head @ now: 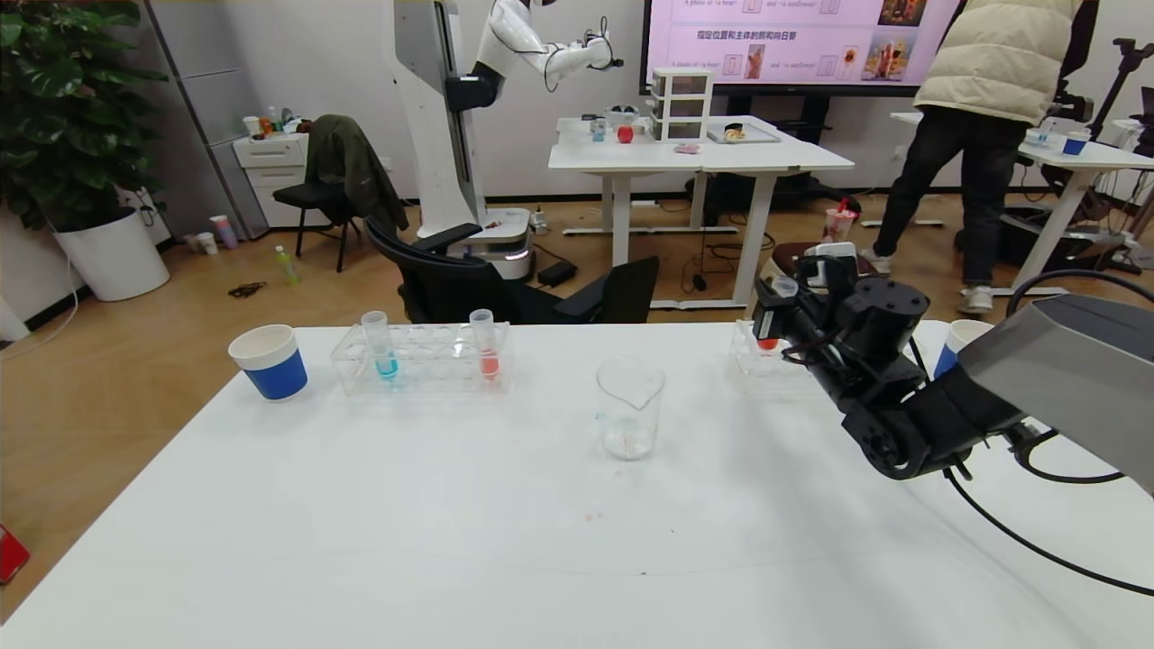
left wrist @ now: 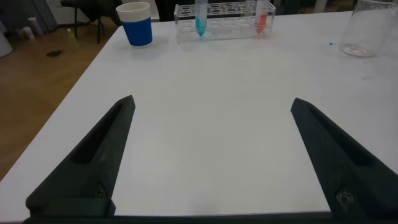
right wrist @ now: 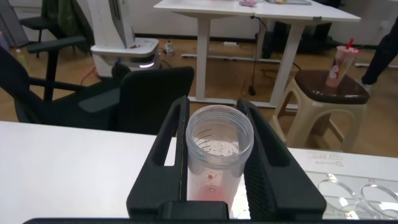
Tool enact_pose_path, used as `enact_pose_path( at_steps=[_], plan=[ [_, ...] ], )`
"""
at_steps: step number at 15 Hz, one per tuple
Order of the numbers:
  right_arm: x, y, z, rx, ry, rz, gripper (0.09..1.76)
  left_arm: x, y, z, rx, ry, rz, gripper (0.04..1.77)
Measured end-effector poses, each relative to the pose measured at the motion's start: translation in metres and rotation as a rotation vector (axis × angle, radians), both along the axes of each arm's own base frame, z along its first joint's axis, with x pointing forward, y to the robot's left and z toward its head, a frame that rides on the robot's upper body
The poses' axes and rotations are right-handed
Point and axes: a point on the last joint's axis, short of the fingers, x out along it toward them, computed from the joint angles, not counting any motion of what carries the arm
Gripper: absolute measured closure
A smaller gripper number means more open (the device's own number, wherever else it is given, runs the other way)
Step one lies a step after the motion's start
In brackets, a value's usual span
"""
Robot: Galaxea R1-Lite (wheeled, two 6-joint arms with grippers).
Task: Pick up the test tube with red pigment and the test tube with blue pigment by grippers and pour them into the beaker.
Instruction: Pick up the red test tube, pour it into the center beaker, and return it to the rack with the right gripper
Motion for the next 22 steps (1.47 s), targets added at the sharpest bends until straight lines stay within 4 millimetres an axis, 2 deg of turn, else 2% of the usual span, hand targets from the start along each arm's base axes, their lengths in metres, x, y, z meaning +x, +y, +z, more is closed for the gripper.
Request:
enact_pose_path(
  at_steps=[5,9,11,13,15,22],
  plan=[
    [-0.008,0.002,0.031,-0.012,0.015,0.057,1.33,0.000,0.000,0.000,0.000,0.000,0.000,0.06],
    [-0.017,0.015,0.052,-0.045,0.016,0.256,1.33,0.000,0.000,0.000,0.000,0.000,0.000,0.06],
    [-0.021,0.021,0.059,-0.144,-0.039,0.386,1.33,0.000,0.000,0.000,0.000,0.000,0.000,0.06],
    [-0.024,0.025,0.064,-0.280,-0.191,0.501,1.33,0.000,0.000,0.000,0.000,0.000,0.000,0.06],
    [-0.024,0.030,0.060,-0.430,-0.337,0.580,1.33,0.000,0.000,0.000,0.000,0.000,0.000,0.06],
    [-0.024,0.062,0.038,-0.684,-0.501,0.741,1.33,0.000,0.000,0.000,0.000,0.000,0.000,0.06]
  ],
)
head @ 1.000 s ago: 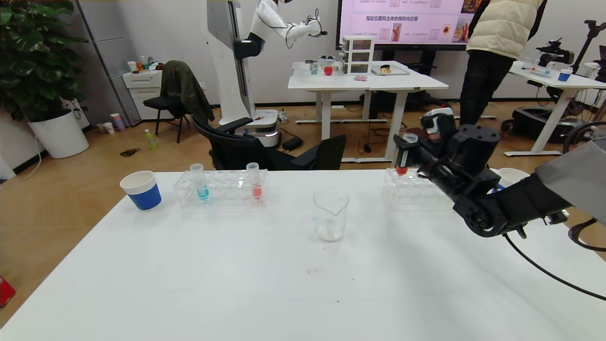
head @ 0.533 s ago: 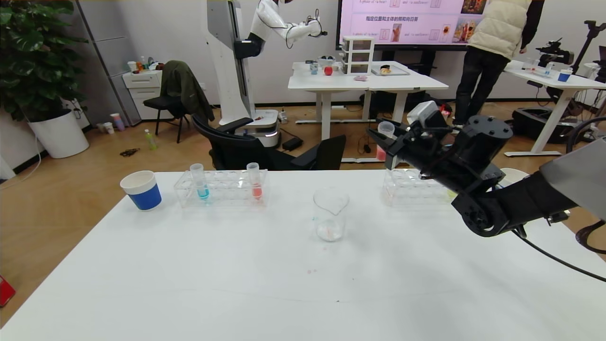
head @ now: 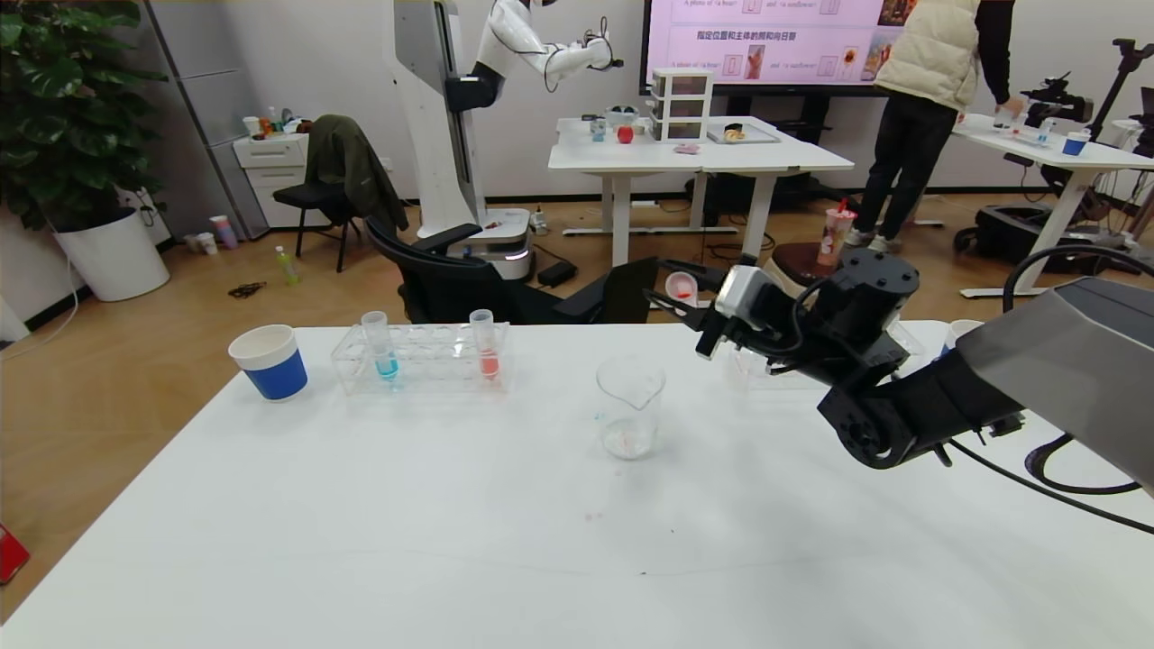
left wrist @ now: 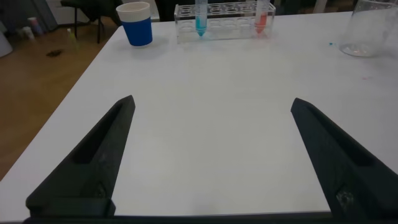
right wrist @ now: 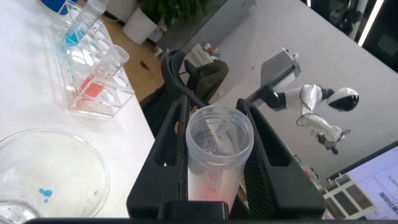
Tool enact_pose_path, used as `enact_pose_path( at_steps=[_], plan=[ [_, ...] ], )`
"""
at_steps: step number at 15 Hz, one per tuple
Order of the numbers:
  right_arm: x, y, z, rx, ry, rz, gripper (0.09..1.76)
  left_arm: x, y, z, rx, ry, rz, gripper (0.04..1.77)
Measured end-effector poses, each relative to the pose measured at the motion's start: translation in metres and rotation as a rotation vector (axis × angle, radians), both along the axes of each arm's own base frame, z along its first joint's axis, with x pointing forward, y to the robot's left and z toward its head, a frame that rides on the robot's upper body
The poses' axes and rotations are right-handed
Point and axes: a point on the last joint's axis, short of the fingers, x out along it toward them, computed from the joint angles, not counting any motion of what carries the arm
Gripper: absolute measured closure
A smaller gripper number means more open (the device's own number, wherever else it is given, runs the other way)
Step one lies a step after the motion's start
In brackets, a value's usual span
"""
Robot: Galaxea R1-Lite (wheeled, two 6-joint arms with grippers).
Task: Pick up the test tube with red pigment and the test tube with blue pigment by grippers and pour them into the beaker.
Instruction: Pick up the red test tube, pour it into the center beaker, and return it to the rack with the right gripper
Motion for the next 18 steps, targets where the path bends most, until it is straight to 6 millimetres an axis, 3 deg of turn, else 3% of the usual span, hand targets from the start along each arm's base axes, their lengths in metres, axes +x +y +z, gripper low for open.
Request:
enact_pose_path(
  at_steps=[6,18],
  plan=[
    [0.004,0.005,-0.016,-0.152,-0.130,0.057,1.33,0.000,0.000,0.000,-0.001,0.000,0.000,0.06],
    [0.034,0.017,-0.008,-0.306,-0.452,0.139,1.33,0.000,0.000,0.000,-0.001,0.000,0.000,0.06]
  ],
)
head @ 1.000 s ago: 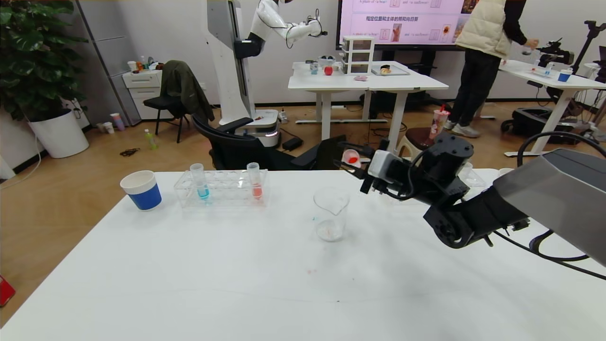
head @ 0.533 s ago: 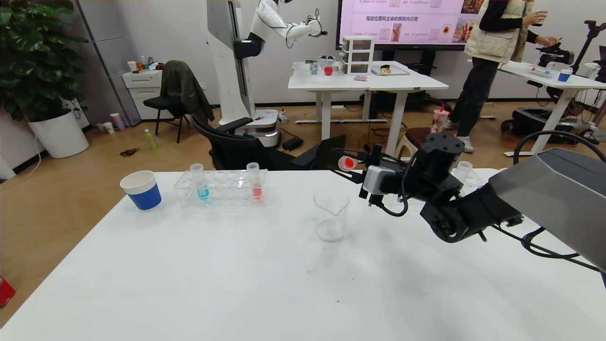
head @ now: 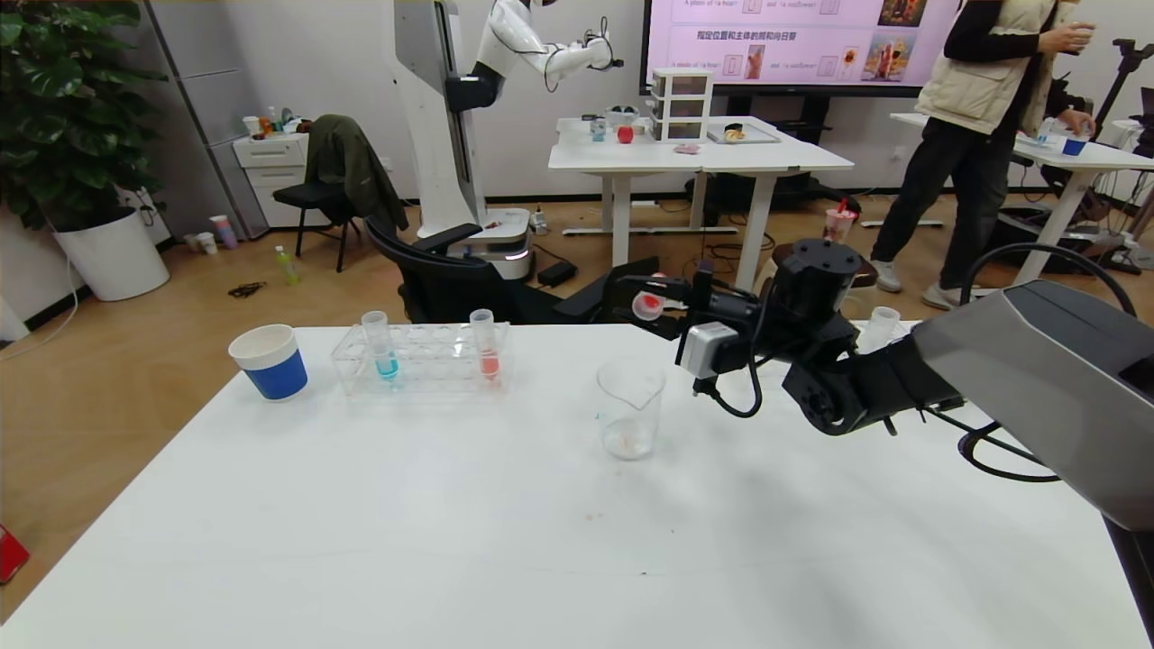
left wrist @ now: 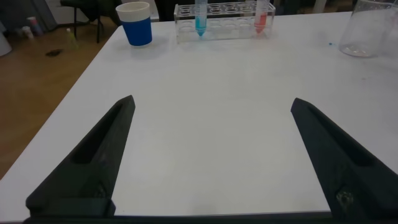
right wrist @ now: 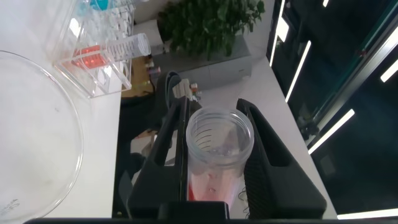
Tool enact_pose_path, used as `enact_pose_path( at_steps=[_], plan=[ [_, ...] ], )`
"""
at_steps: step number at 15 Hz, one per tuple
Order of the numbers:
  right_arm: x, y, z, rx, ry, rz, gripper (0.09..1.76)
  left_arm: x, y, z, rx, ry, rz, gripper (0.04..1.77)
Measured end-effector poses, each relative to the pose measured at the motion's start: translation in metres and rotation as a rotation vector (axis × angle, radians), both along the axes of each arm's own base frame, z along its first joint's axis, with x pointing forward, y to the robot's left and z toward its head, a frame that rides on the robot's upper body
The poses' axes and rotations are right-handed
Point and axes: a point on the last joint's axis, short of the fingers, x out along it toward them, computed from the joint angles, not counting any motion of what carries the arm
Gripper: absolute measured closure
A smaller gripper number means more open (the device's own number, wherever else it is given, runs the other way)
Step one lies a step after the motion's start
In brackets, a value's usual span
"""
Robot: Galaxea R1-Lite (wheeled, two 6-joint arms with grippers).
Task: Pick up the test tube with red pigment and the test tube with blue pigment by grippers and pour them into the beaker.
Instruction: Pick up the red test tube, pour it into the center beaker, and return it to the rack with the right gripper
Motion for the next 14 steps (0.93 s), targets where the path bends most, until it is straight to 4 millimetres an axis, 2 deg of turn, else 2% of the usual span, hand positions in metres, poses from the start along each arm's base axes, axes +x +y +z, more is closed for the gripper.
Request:
enact_pose_path(
  at_steps=[5,14],
  plan=[
    [0.010,0.001,-0.009,-0.027,-0.078,0.041,1.33,0.000,0.000,0.000,0.000,0.000,0.000,0.06],
    [0.026,0.007,-0.008,-0.035,-0.218,0.093,1.33,0.000,0.000,0.000,0.000,0.000,0.000,0.06]
  ],
)
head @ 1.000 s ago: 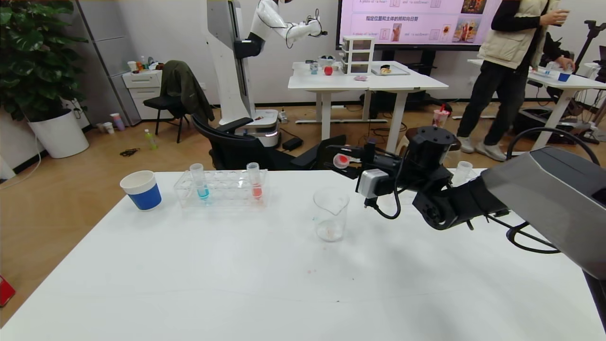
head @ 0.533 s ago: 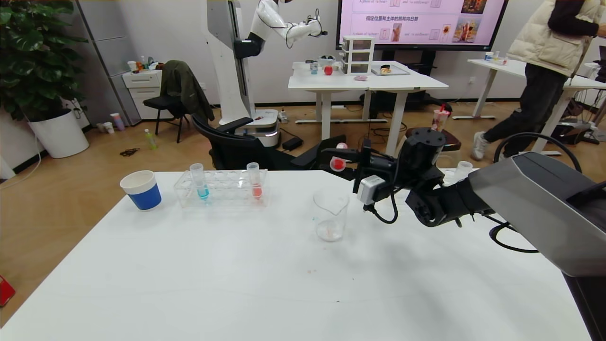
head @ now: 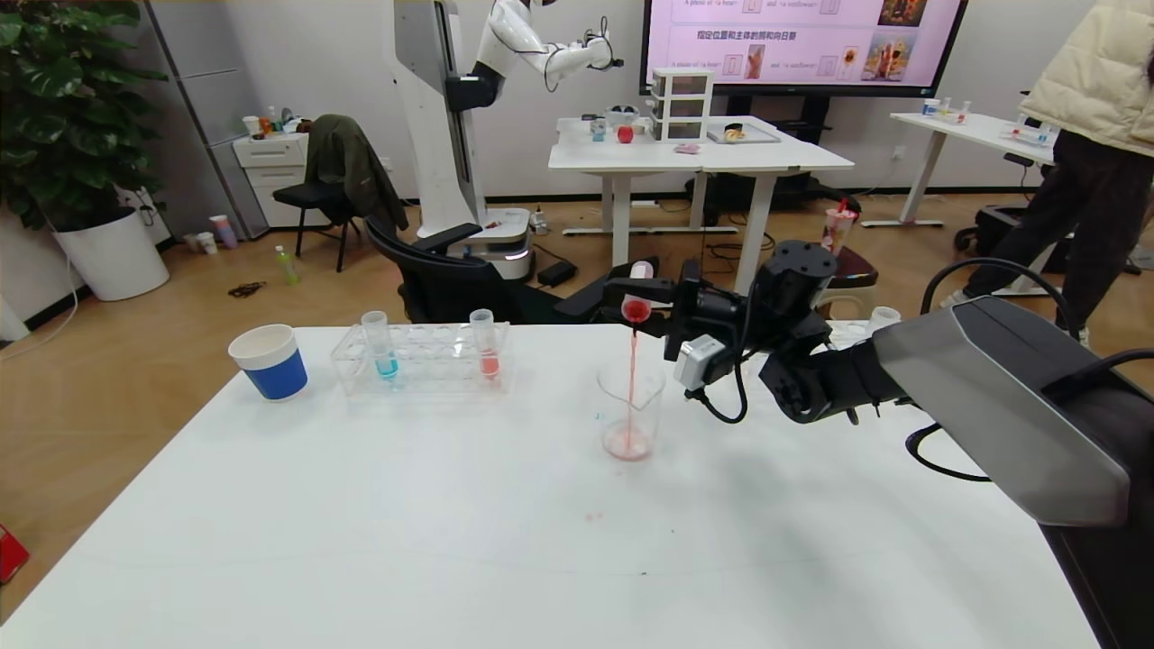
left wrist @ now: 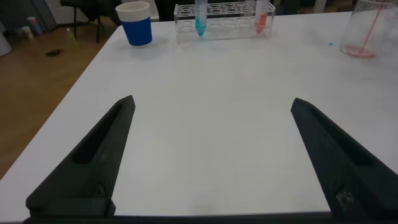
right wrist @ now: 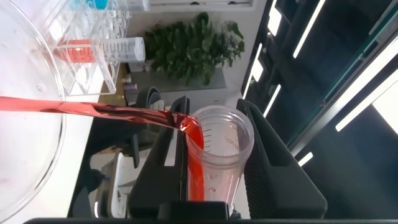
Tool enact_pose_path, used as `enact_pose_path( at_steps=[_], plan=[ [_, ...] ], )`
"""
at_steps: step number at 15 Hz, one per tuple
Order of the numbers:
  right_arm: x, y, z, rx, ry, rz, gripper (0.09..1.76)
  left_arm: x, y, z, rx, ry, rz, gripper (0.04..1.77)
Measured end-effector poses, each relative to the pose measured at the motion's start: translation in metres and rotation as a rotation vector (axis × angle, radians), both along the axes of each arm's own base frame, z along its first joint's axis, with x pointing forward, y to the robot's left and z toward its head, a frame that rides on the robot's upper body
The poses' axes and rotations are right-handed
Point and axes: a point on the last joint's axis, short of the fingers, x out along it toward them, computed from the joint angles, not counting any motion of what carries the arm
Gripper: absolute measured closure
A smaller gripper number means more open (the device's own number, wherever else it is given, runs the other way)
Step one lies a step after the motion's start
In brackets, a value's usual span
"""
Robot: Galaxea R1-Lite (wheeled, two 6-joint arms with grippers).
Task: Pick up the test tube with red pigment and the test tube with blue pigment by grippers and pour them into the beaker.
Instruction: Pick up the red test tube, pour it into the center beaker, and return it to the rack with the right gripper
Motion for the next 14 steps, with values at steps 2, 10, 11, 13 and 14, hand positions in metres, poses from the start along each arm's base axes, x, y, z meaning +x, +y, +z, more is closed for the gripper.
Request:
enact_pose_path(
  at_steps=[2,10,11,13,14],
  plan=[
    [0.002,0.001,0.001,-0.002,-0.029,0.018,1.33,0.000,0.000,0.000,0.000,0.000,0.000,0.06],
    [0.008,0.009,0.014,0.002,-0.165,0.072,1.33,0.000,0.000,0.000,0.000,0.000,0.000,0.06],
    [0.009,0.009,0.015,0.005,-0.178,0.076,1.33,0.000,0.000,0.000,0.000,0.000,0.000,0.06],
    [0.011,0.009,0.015,0.010,-0.195,0.075,1.33,0.000,0.000,0.000,0.000,0.000,0.000,0.06],
    [0.012,0.009,0.014,0.010,-0.198,0.074,1.33,0.000,0.000,0.000,0.000,0.000,0.000,0.06]
  ],
)
